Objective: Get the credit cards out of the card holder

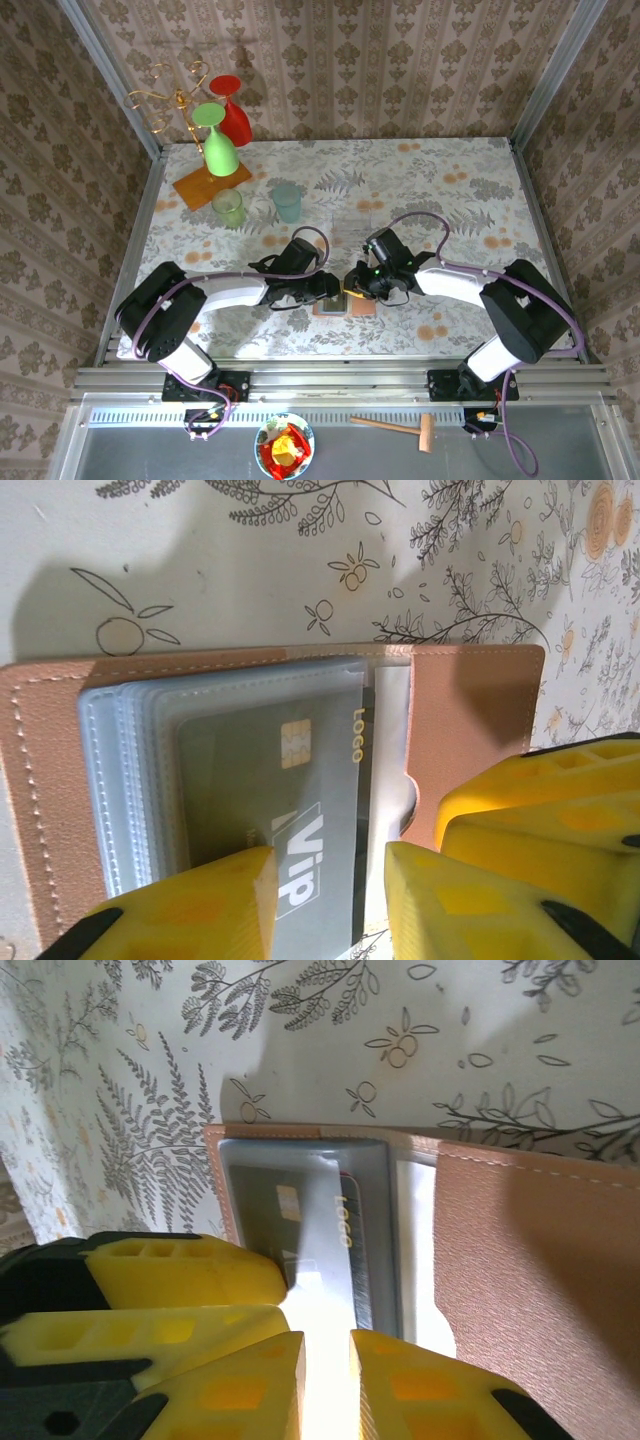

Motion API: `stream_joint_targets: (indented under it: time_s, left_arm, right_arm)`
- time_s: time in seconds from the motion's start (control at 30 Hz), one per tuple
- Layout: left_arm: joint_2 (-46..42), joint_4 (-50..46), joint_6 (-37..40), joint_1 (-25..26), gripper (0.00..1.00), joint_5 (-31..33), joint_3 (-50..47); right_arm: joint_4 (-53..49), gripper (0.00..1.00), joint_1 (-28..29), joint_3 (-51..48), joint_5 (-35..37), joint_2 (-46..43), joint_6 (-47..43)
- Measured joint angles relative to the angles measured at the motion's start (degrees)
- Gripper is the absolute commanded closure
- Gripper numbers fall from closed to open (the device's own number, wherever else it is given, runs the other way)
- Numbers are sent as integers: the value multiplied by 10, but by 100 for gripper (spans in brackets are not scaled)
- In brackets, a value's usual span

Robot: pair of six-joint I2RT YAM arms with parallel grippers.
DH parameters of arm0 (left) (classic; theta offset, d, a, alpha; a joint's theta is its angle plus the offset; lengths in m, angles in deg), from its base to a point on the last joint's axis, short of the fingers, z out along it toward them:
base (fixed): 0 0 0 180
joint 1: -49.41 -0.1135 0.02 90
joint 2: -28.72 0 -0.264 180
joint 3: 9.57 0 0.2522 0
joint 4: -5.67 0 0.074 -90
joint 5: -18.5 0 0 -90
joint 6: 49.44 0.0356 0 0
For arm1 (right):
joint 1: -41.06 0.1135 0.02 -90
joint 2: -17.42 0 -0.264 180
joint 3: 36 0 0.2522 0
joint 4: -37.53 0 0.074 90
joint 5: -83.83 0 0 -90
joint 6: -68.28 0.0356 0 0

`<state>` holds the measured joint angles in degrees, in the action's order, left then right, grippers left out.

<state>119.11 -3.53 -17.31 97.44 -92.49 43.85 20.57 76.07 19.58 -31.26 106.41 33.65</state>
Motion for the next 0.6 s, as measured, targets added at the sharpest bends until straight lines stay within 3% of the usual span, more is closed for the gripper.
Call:
stream_joint_targets:
  time_s: [0.6]
  left_arm:
    - [-20,15,-5,-5,76,3,-24]
  right_arm:
    - [31,83,-4,-3,-24,26,17]
